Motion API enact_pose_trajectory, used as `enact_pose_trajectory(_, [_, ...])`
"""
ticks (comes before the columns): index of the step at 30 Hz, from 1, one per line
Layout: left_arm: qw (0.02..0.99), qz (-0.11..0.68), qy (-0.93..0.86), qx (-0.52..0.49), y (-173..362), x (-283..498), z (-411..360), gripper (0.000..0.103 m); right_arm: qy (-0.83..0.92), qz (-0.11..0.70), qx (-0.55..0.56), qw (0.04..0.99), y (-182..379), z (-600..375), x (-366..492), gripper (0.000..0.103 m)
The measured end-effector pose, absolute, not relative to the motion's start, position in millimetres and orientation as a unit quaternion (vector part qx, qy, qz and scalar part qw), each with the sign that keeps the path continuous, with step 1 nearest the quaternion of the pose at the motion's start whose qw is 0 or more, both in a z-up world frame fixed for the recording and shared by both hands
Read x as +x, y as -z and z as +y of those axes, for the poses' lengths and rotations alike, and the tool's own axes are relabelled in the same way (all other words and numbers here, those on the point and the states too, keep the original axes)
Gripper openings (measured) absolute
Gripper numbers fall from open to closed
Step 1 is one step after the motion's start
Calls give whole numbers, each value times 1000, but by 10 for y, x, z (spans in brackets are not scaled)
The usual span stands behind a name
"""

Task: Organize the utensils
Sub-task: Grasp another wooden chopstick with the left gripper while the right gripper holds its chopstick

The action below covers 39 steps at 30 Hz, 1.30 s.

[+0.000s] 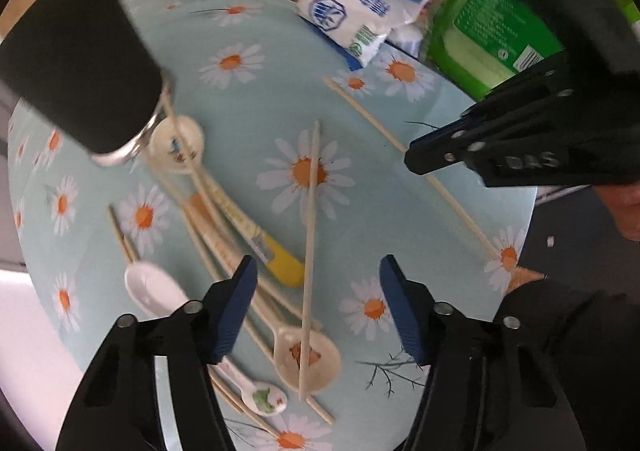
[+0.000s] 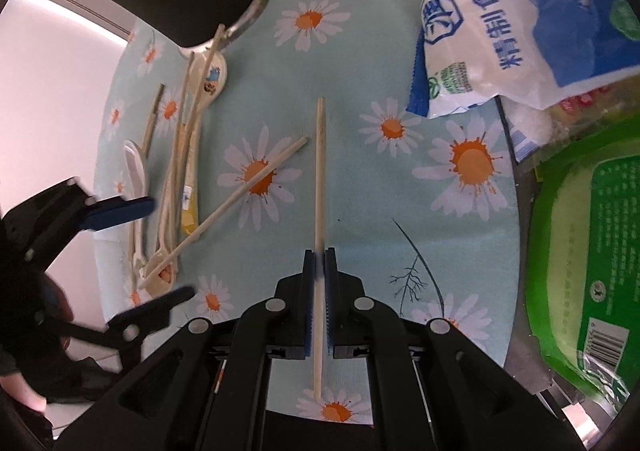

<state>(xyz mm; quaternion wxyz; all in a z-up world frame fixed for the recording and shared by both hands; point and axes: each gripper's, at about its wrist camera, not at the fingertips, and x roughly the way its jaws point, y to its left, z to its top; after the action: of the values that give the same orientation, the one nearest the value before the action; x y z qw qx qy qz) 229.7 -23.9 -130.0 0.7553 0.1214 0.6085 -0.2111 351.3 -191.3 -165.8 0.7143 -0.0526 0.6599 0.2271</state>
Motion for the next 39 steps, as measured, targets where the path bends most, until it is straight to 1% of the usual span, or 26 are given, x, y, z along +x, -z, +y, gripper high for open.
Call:
enact_pose_trajectory(2, [744, 618, 222, 126, 1315, 2383, -301, 47, -233, 655, -44, 718, 1569, -2094, 3525, 6])
enact_pose_trajectory(4, [730, 631, 229, 128, 1358, 2475, -348, 46, -236, 651, -35, 721, 1509, -2241, 3541, 6])
enact_pose_trajectory(5, [722, 640, 232, 128, 1395, 2521, -368, 40, -237, 650, -32, 722, 1437, -2254, 3488, 6])
enact_pose_trajectory(7, [706, 657, 233, 122, 1468, 2601, -373, 37, -238, 647, -25, 724, 1370, -2369, 3505, 6])
enact_pose_trajectory(8, [702, 662, 233, 120, 1491, 2636, -379, 31, -239, 646, -22, 724, 1314, -2424, 3473, 6])
enact_pose_trajectory(9, [699, 666, 233, 120, 1508, 2674, -386, 28, -241, 646, -19, 725, 1266, -2473, 3443, 6])
enact_pose_trajectory(11, [692, 672, 232, 122, 1537, 2720, -392, 26, -242, 644, -16, 726, 1227, -2571, 3389, 6])
enact_pose_trajectory(12, [688, 677, 232, 123, 1566, 2748, -403, 20, -243, 644, -13, 725, 1217, -2608, 3382, 6])
enact_pose_trajectory(13, [683, 681, 231, 125, 1591, 2761, -401, 17, -244, 644, -12, 725, 1210, -2617, 3370, 6])
enact_pose_trajectory(15, [676, 690, 226, 129, 1652, 2791, -395, 5, -245, 643, -9, 725, 1206, -2606, 3329, 6])
enact_pose_trajectory(19, [675, 693, 221, 122, 1752, 2892, -451, 4, -250, 643, -5, 724, 1204, -2562, 3321, 6])
enact_pose_trajectory(24, [682, 688, 222, 110, 1727, 2917, -366, 3, -253, 641, -11, 725, 1167, -2505, 3331, 6])
enact_pose_trajectory(26, [688, 684, 221, 104, 1683, 2910, -309, 3, -254, 640, -13, 725, 1185, -2339, 3337, 6])
enact_pose_trajectory(31, [716, 661, 214, 70, 1381, 2795, -105, 3, -264, 635, -19, 726, 1134, -2153, 3416, 6])
enact_pose_trajectory(39, [794, 583, 166, -34, 924, 2562, 515, 3, -303, 595, -39, 744, 847, -1662, 3514, 6])
